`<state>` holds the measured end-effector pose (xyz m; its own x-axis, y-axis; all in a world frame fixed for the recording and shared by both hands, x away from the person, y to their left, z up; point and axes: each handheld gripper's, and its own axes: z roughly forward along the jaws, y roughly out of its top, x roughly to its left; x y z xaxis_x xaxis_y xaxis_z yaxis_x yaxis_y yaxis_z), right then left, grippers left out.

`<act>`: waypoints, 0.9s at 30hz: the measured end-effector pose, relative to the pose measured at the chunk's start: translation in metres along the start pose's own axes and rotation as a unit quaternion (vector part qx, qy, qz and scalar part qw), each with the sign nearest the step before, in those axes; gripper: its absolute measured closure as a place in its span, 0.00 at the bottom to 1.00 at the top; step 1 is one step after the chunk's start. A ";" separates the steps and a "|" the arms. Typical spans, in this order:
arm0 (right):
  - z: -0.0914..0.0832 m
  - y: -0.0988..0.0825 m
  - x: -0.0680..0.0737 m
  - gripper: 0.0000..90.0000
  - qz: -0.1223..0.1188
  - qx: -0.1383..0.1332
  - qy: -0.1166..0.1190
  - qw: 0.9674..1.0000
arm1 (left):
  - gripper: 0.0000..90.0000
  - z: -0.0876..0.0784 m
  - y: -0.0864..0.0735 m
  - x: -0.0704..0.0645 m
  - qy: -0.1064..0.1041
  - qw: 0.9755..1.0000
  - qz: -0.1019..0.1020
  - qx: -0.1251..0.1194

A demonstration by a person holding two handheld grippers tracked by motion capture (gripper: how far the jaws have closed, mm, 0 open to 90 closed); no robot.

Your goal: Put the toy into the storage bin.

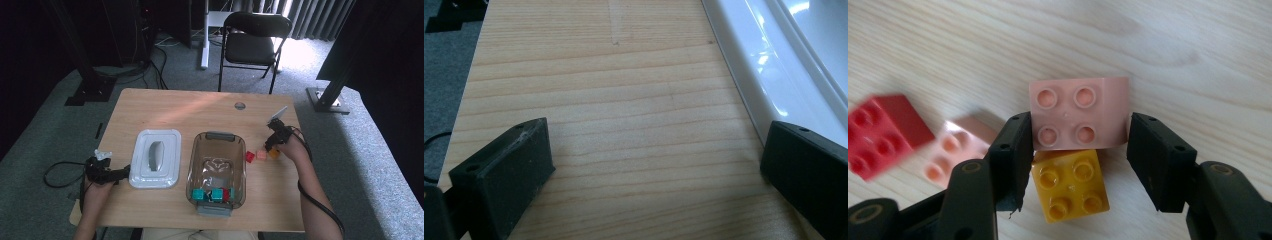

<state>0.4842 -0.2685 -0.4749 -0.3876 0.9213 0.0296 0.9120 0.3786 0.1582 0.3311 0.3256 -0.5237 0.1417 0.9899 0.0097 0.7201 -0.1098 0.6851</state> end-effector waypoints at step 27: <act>-0.002 -0.046 -0.010 0.54 -0.023 -0.035 0.010 0.999 | 0.01 0.000 0.000 0.000 0.000 1.000 0.000 0.000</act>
<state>0.4462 -0.2957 -0.4803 -0.4321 0.9009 0.0400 0.8818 0.4128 0.2280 0.3310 0.3256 -0.5237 0.1411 0.9900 0.0096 0.7197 -0.1092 0.6857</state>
